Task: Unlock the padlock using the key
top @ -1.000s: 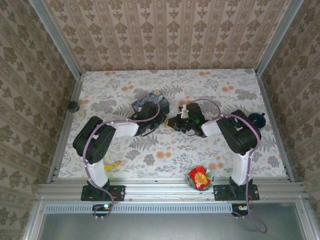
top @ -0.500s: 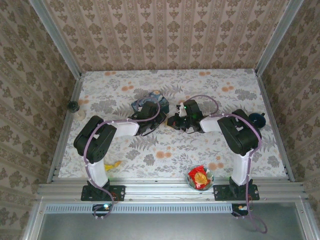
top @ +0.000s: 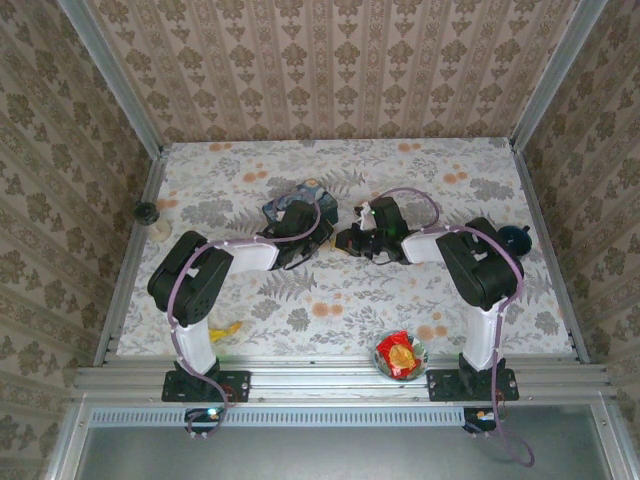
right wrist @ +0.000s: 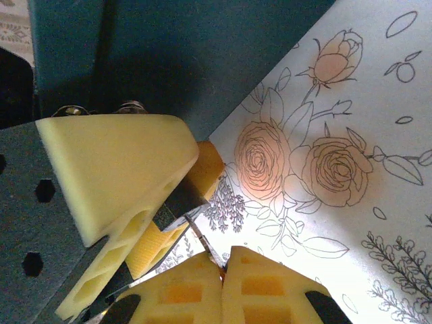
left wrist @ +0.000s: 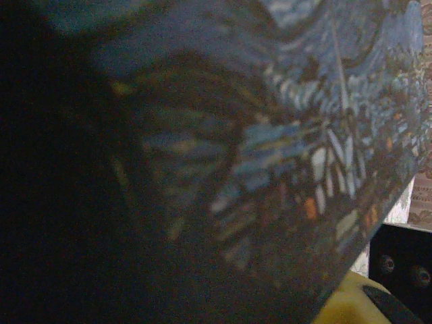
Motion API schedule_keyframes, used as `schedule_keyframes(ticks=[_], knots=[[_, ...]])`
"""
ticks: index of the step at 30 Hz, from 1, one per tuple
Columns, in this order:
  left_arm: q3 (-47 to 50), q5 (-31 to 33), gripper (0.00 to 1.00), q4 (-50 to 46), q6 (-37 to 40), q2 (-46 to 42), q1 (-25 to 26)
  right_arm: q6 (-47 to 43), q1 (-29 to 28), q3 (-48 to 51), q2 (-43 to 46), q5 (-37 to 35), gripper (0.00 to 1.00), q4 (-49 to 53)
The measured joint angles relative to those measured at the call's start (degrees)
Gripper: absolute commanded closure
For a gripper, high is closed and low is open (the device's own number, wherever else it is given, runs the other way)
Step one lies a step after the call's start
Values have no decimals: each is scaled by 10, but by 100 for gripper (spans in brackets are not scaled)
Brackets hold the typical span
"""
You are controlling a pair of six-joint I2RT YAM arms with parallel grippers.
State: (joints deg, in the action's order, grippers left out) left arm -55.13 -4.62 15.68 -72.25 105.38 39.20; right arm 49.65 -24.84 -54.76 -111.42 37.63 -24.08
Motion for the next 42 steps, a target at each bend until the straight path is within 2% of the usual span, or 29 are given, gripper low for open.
schedule_keyframes(ticks=[11, 16, 21, 26, 33, 38, 42], knots=[[-7, 6, 95, -1, 0, 0, -4, -18, 5, -23, -7, 7, 97, 23], [-7, 4, 95, -4, 0, 0, -4, -35, 4, -30, -6, 3, 91, 47], [-7, -14, 95, -5, -2, 0, -4, -77, -1, -50, 12, -17, 89, 128], [-1, -43, 96, 1, -18, 0, -4, -81, -2, -53, 30, -31, 89, 180], [-7, -69, 96, -54, -8, -3, -4, -54, -9, -12, 42, -27, 93, 150], [-38, -79, 96, -129, 13, -4, -4, -29, -11, 15, 42, -7, 87, 99], [-45, -84, 96, -148, 17, -4, -4, -18, -11, 19, 42, 3, 86, 84]])
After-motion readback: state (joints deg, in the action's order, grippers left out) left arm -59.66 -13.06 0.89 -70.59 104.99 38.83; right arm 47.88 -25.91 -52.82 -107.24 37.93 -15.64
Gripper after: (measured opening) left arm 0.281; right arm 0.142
